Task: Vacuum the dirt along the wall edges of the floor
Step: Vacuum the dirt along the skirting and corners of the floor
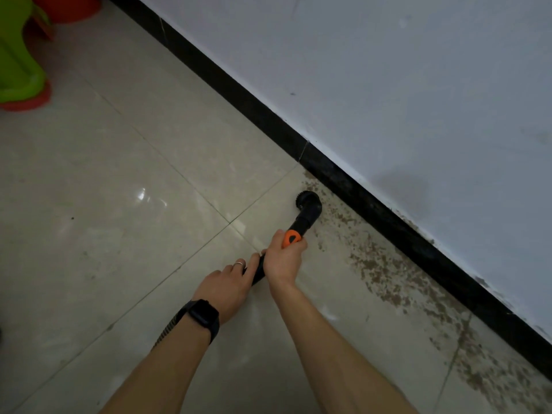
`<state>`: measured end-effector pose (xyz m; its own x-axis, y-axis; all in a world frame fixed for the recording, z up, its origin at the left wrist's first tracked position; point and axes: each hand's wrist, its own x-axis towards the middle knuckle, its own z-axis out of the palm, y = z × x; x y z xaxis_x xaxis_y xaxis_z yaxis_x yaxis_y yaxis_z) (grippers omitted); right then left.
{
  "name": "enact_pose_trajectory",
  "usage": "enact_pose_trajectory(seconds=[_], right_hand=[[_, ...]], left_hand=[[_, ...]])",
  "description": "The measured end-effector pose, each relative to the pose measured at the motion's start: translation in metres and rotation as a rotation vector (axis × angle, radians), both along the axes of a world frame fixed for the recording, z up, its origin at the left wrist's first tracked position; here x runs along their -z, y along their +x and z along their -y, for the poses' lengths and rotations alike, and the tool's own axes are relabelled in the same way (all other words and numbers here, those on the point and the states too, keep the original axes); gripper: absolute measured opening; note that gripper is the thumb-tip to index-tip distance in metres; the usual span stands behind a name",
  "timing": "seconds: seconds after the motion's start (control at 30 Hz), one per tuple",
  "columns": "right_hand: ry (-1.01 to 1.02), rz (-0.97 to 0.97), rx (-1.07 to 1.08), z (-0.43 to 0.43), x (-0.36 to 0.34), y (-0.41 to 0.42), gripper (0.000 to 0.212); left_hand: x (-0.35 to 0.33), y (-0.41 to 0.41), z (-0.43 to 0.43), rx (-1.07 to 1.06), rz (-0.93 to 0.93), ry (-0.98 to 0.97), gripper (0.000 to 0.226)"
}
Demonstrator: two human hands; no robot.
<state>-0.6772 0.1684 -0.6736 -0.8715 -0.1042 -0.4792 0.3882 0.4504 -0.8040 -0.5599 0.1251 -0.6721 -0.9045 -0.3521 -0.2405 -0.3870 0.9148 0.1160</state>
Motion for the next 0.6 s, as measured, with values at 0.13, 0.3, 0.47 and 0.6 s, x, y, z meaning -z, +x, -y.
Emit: enact_pose_trajectory(seconds=[0.13, 0.3, 0.47, 0.6], right_hand=[[0.032, 0.001, -0.015, -0.002, 0.002, -0.008, 0.054], [0.016, 0.010, -0.038, -0.003, 0.007, -0.012, 0.061], [0.015, 0.020, -0.049, -0.001, 0.011, -0.018, 0.055], [0.006, 0.023, -0.059, 0.003, 0.009, -0.028, 0.051]], left_hand=[[0.009, -0.005, 0.004, 0.017, -0.042, -0.041, 0.093], [0.011, -0.014, 0.006, -0.015, -0.082, -0.013, 0.085], [0.014, -0.026, 0.006, -0.023, -0.101, -0.019, 0.087], [0.014, -0.035, 0.009, -0.027, -0.080, 0.008, 0.087]])
